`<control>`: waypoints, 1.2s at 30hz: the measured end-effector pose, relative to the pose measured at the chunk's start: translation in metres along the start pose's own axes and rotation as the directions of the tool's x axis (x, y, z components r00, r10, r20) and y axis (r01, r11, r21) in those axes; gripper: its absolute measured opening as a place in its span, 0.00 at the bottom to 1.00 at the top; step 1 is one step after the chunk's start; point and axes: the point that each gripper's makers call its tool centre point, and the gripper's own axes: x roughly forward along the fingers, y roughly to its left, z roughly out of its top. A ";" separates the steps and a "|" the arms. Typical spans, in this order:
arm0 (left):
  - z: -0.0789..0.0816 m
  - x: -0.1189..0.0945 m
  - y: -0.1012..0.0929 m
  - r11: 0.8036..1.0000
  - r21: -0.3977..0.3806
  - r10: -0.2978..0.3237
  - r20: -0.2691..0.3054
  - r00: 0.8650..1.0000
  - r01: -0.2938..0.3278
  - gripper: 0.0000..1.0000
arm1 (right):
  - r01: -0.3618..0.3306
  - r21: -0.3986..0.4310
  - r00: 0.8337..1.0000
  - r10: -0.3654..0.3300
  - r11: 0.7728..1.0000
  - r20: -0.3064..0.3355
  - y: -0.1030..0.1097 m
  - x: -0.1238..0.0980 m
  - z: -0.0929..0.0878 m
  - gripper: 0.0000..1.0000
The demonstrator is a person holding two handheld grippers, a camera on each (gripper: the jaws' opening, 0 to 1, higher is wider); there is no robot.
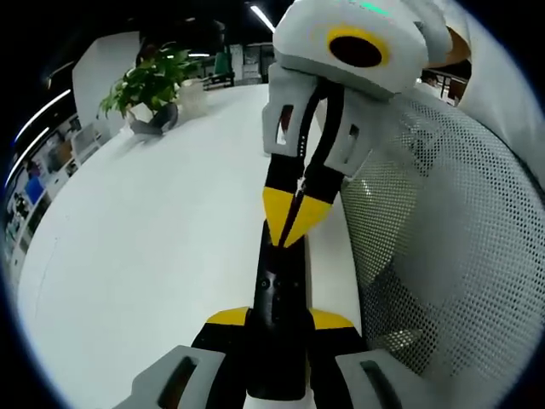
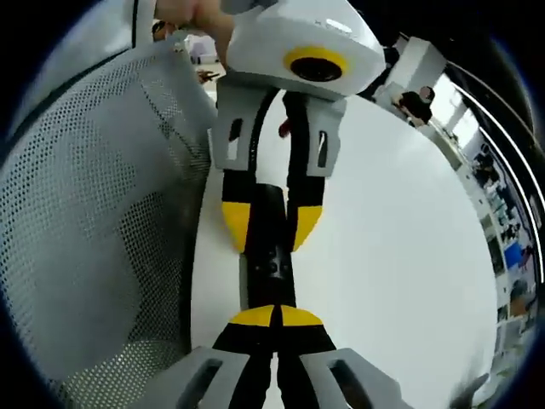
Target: Press the specified remote control buttons in sequence, fully releasing each button before pressing the next.
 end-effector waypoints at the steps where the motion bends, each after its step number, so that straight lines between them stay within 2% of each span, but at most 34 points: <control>1: 0.000 0.000 0.000 1.000 -0.001 0.000 0.002 1.000 0.000 0.24 | -0.002 0.019 1.000 0.001 1.000 0.009 -0.001 -0.001 -0.001 0.00; 3: 0.000 0.000 0.000 1.000 -0.004 0.001 0.006 1.000 -0.001 0.24 | -0.014 0.099 0.998 0.008 0.995 0.069 -0.001 -0.002 0.000 0.00; 4: 0.000 0.000 0.000 1.000 -0.006 0.002 0.007 1.000 -0.002 0.24 | -0.029 0.204 0.994 0.007 0.979 0.108 -0.003 -0.002 0.000 0.00; 5: 0.000 0.000 0.000 1.000 -0.008 0.003 0.010 1.000 -0.003 0.24 | -0.035 0.235 0.993 0.007 0.971 0.119 -0.003 -0.003 0.000 0.00; 6: 0.000 0.000 0.000 1.000 -0.009 0.003 0.011 1.000 -0.003 0.24 | -0.057 0.297 0.988 0.011 0.953 0.151 -0.003 -0.004 0.001 0.00; 10: 0.000 -0.001 0.000 1.000 -0.014 0.006 0.016 1.000 -0.006 0.24 | -0.064 0.415 0.984 -0.011 0.908 0.177 -0.005 -0.003 0.002 0.00; 13: 0.000 -0.001 0.000 1.000 -0.019 0.011 0.021 1.000 -0.010 0.24 | -0.080 0.425 0.975 -0.019 0.902 0.222 -0.004 -0.003 0.014 0.00; 15: 0.000 0.000 0.000 1.000 -0.023 0.013 0.024 1.000 -0.013 0.24 | -0.064 0.406 0.977 -0.026 0.912 0.214 -0.004 -0.001 0.016 0.00; 16: 0.000 0.000 0.000 1.000 -0.025 0.014 0.025 1.000 -0.014 0.24 | -0.064 0.373 0.982 -0.009 0.926 0.189 -0.001 0.002 0.012 0.00; 17: 0.000 0.000 0.000 1.000 -0.025 0.015 0.025 1.000 -0.015 0.24 | -0.046 0.364 0.988 -0.010 0.930 0.151 0.001 0.005 0.005 0.00; 18: 0.000 0.000 0.000 1.000 -0.026 0.016 0.024 1.000 -0.015 0.24 | -0.061 0.324 0.984 0.003 0.944 0.179 0.001 0.002 0.010 0.00; 19: 0.000 0.000 0.000 1.000 -0.026 0.016 0.025 1.000 -0.015 0.24 | -0.058 0.349 0.983 -0.006 0.935 0.181 0.001 0.002 0.010 0.00; 20: 0.000 0.000 0.000 1.000 -0.026 0.016 0.026 1.000 -0.016 0.24 | -0.056 0.344 0.984 -0.006 0.937 0.177 0.002 0.002 0.009 0.00; 22: 0.000 0.000 0.000 1.000 -0.026 0.016 0.027 1.000 -0.016 0.24 | -0.034 0.269 0.986 -0.011 0.962 0.165 0.001 0.004 0.010 0.00; 36: 0.000 0.000 0.000 0.999 -0.028 0.018 0.025 1.000 -0.017 0.24 | 0.001 0.284 0.985 -0.050 0.959 0.165 0.002 0.003 0.009 0.00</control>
